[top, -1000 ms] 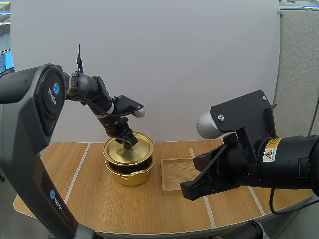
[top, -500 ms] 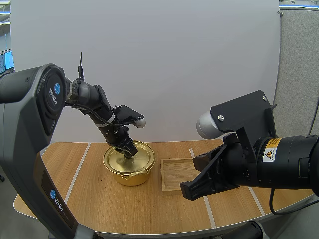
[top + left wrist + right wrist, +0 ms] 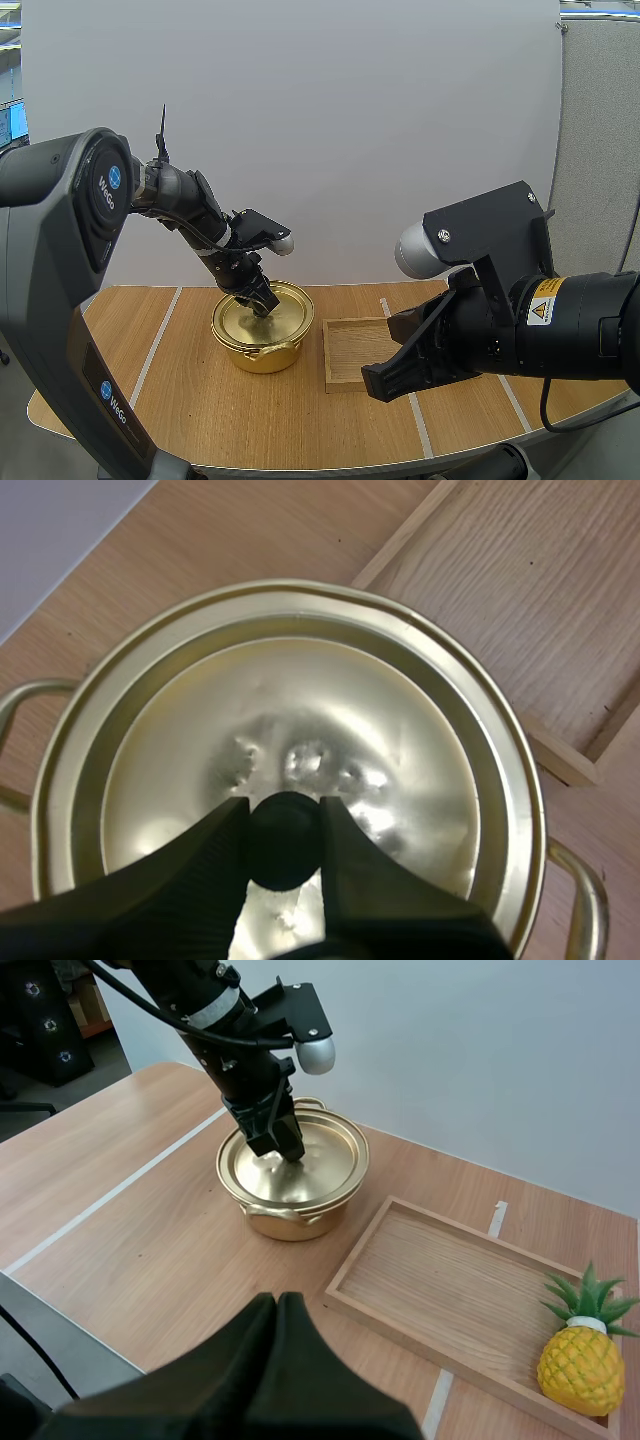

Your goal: Open the pot, put the grape inside, and close it

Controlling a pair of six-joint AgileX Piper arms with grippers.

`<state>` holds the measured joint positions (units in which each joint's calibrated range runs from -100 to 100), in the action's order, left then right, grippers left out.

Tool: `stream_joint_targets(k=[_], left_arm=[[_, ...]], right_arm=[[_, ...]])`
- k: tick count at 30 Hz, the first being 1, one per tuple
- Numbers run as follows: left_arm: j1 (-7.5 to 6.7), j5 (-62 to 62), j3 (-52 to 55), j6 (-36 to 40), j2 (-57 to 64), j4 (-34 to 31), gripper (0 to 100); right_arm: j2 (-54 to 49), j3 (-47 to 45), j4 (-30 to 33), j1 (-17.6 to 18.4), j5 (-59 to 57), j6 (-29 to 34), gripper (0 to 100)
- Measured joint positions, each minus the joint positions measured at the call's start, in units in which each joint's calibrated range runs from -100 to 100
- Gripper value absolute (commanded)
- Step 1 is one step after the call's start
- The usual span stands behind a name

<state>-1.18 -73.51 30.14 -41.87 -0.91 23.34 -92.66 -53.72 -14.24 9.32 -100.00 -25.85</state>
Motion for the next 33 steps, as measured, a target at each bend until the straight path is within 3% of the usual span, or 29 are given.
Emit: stream_joint_targets(k=[25,27,29,33], left_arm=[[0.00,-0.1,0.0,0.0,-1.4,-0.3,2],[0.00,-0.1,0.0,0.0,-1.4,-0.3,11],[0.00,-0.1,0.0,0.0,-1.4,-0.3,28],[0.00,-1.0,0.0,0.0,-1.4,-0.3,88]], right_arm=[[0.0,0.0,-0.2,0.0,0.0,0.0,0],[0.0,0.0,-0.2,0.0,0.0,0.0,0],[0.0,0.0,-0.2,0.0,0.0,0.0,0],[0.0,0.0,-0.2,0.0,0.0,0.0,0]])
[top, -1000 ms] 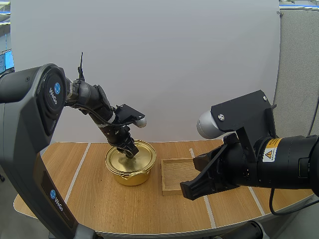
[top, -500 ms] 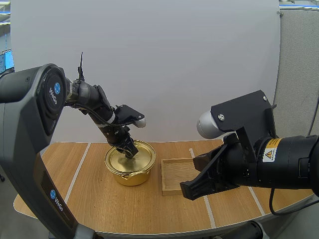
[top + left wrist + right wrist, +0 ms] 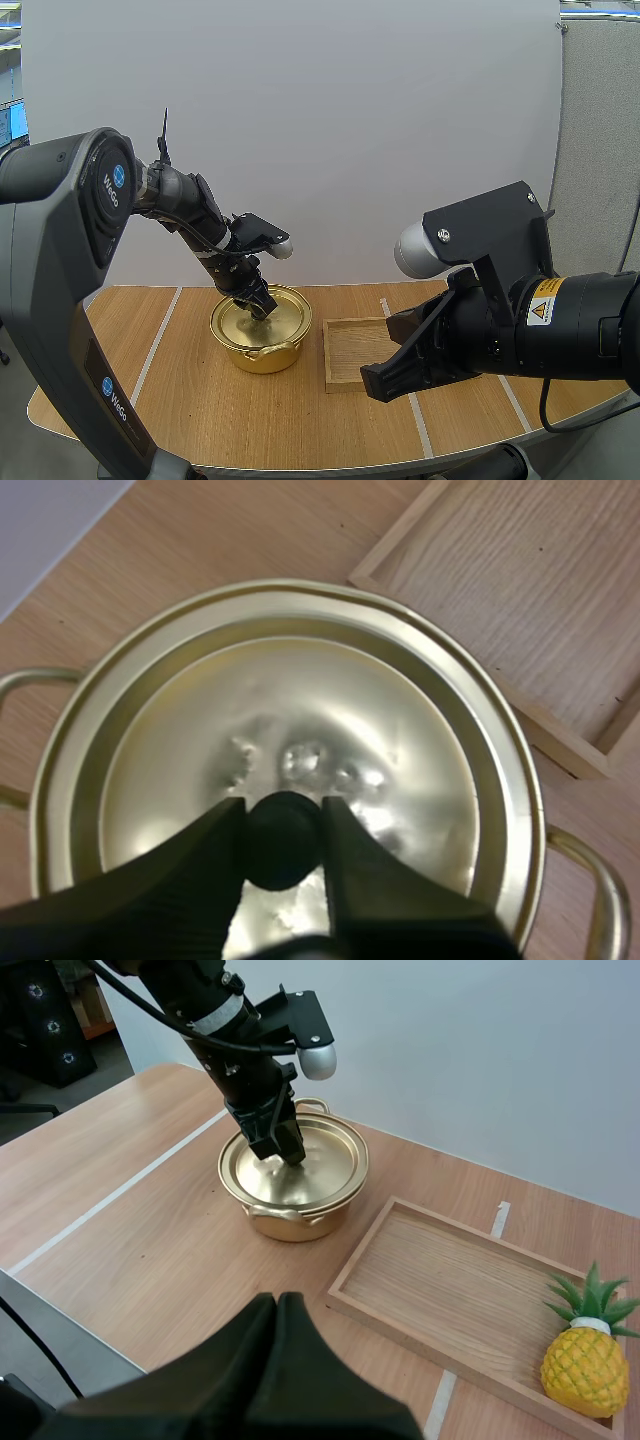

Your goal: Open the pot, put the grape inside, and close it

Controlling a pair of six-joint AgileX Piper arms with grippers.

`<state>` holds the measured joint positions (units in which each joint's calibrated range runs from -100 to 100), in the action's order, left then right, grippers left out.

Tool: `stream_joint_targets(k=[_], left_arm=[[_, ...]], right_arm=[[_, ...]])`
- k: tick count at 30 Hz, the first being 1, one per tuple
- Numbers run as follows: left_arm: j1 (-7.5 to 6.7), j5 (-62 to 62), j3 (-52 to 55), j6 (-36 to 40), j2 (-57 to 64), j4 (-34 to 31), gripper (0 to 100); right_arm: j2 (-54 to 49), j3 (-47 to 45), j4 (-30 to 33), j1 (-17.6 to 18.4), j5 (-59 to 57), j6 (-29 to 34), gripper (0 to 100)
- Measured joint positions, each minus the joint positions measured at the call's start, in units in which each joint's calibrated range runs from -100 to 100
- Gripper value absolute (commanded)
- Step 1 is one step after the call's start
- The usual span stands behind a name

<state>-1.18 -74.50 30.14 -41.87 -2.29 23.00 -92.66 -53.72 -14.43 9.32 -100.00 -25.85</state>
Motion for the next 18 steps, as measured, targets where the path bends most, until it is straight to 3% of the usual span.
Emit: stream_joint_targets(k=[1,9,18], left_arm=[[0.00,-1.2,0.0,0.0,0.0,0.0,100],[0.00,-3.5,0.0,0.3,1.4,0.0,100],[0.00,-9.6,-3.2,1.4,15.3,0.0,100]], right_arm=[[0.0,0.0,0.0,0.0,0.0,0.0,0],[0.0,0.0,-0.1,0.0,0.0,0.0,0],[0.0,0.0,-0.1,0.0,0.0,0.0,0]])
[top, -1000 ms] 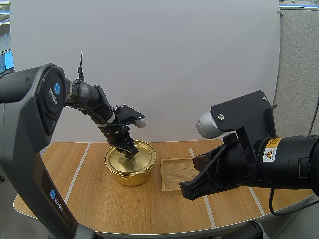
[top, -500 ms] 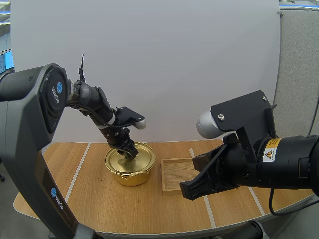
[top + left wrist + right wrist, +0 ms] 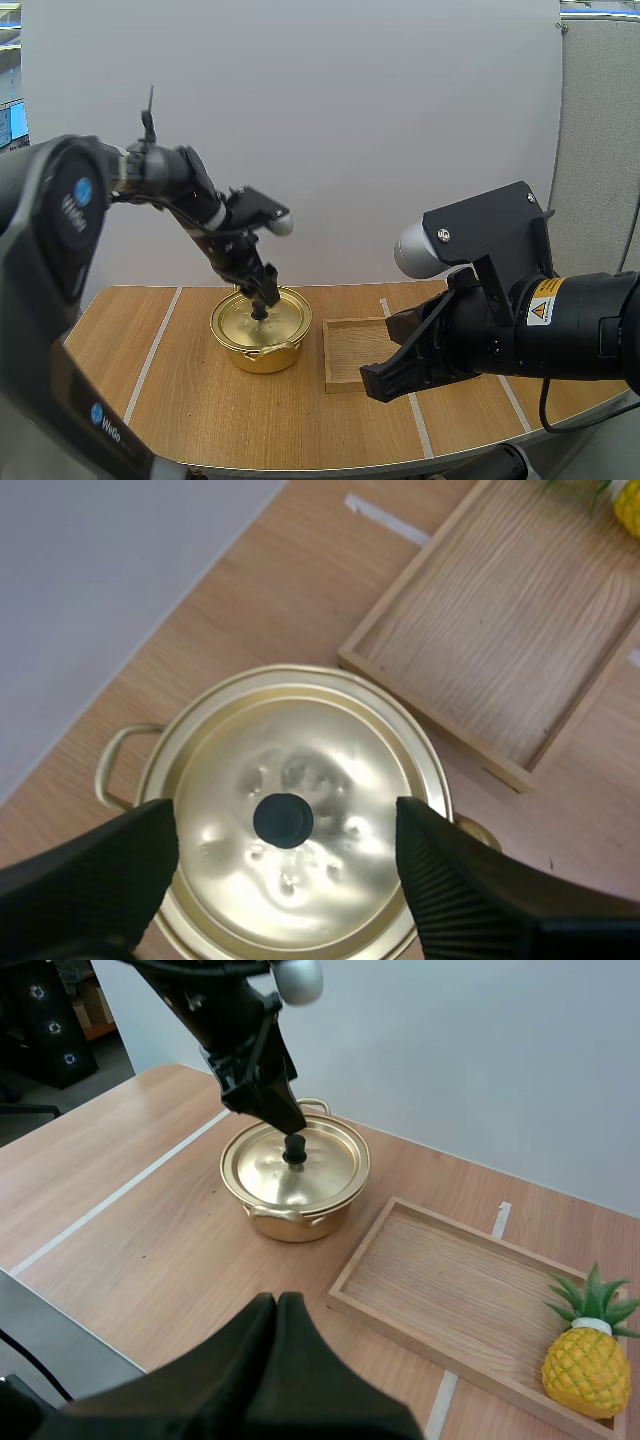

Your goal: Open the pot, put the grape inside, and close it

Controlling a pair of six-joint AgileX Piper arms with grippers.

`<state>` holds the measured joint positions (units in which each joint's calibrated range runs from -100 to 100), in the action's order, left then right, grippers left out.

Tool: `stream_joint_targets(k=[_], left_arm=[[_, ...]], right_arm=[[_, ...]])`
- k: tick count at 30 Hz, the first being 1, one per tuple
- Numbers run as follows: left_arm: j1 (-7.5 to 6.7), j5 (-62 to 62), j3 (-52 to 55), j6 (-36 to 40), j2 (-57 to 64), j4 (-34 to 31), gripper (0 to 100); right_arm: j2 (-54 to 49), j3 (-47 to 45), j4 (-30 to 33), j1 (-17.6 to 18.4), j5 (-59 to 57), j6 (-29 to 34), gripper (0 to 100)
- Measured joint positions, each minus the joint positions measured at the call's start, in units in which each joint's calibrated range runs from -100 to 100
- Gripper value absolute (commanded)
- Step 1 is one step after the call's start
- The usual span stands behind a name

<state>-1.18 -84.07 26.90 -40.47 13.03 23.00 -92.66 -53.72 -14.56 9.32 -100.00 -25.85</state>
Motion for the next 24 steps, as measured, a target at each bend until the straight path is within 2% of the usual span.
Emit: stream_joint_targets(k=[11,24], left_arm=[[0.00,-6.4,-2.3,2.2,26.6,0.0,100],[0.00,-15.2,-2.4,10.3,55.6,0.1,100]], right_arm=[[0.0,0.0,0.0,0.0,0.0,0.0,0],[0.0,0.0,0.0,0.0,0.0,0.3,0]])
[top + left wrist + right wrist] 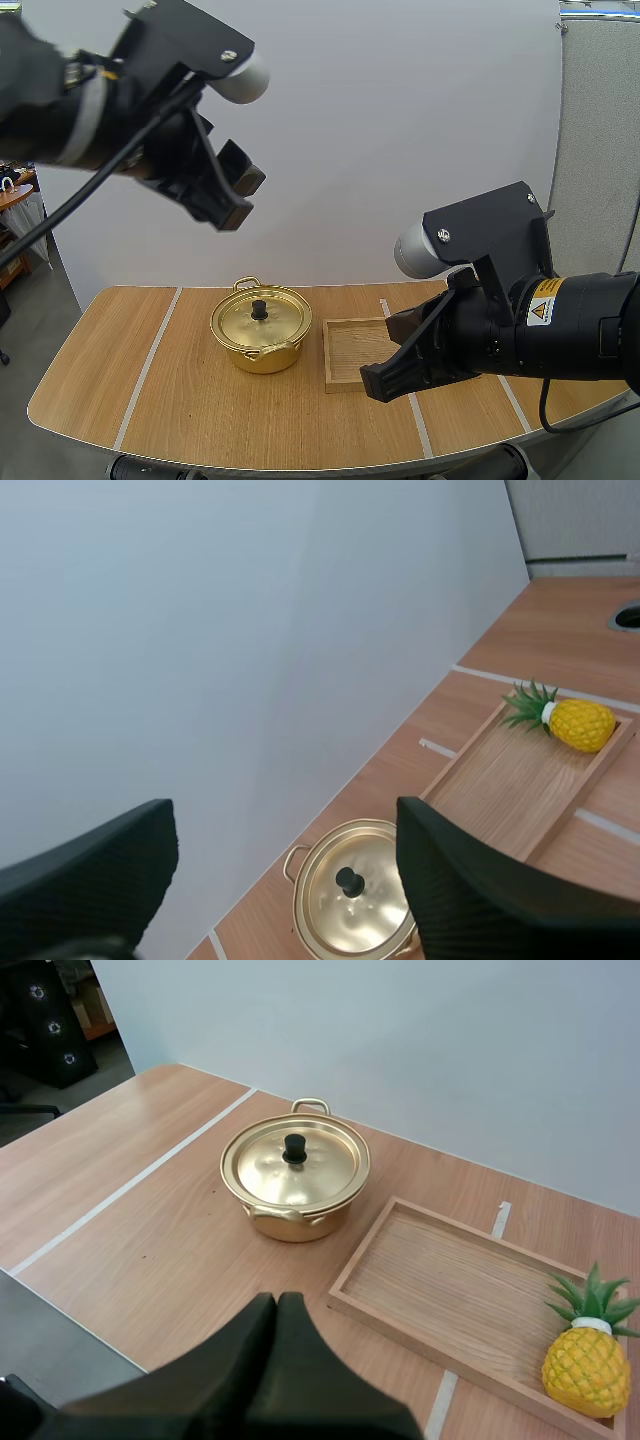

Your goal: Open the pot, put the grape inside, and close it

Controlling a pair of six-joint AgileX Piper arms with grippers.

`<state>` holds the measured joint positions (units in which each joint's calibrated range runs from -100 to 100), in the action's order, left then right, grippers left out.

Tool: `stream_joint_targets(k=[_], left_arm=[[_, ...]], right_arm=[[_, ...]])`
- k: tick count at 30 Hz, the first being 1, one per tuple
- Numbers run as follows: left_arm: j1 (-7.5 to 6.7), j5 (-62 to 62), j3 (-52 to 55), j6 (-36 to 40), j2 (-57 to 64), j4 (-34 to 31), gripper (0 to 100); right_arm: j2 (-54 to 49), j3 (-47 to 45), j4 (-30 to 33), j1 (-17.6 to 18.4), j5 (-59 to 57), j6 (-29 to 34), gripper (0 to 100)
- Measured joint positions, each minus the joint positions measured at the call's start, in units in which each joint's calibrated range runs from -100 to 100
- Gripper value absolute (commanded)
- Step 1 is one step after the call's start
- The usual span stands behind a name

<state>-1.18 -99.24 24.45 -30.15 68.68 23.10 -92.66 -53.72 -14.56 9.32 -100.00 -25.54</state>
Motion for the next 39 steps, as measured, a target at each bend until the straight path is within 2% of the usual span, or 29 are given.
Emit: stream_joint_targets(k=[4,7,10,11,12,14,15,22,25,30,37,39], left_arm=[[0.00,-0.2,0.0,3.5,4.5,-0.5,98],[0.00,-0.2,0.0,4.5,6.0,-0.7,83],[0.00,-0.3,0.0,6.6,8.9,-1.6,52],[0.00,-0.6,0.0,7.5,10.1,-2.2,45],[0.00,-0.7,-0.1,8.0,11.7,-2.3,26],[0.00,-0.8,-0.1,10.0,17.4,-2.4,3],[0.00,-0.8,-0.1,10.6,18.6,-2.5,0],[0.00,-0.8,1.1,13.1,24.8,-2.5,0],[0.00,-0.8,8.3,16.1,29.5,-2.4,0],[0.00,-0.2,14.7,20.9,31.1,-4.1,0],[0.00,13.5,22.2,26.2,31.1,-7.1,0],[0.00,18.6,25.7,27.0,31.1,-7.2,0]], right_arm=[[0.0,0.0,0.0,0.0,0.0,0.4,0],[0.0,0.0,0.0,0.0,0.0,0.5,0],[-0.2,0.0,0.0,-0.2,0.0,1.0,0],[-0.3,0.0,0.0,-0.2,0.0,1.0,0],[-0.4,0.0,0.0,-0.2,0.0,1.0,0],[-1.6,0.0,0.0,-0.3,0.0,1.0,0],[-2.4,0.0,0.0,-0.3,0.0,1.0,0],[-6.4,0.0,0.4,-1.2,0.0,1.9,0],[-7.0,0.0,0.4,-2.2,0.0,2.3,0],[-7.0,0.0,0.4,-2.9,0.0,3.8,0],[-7.0,0.0,1.9,-3.5,0.6,6.2,0],[-7.0,-0.5,3.7,-3.6,6.0,7.0,0]])
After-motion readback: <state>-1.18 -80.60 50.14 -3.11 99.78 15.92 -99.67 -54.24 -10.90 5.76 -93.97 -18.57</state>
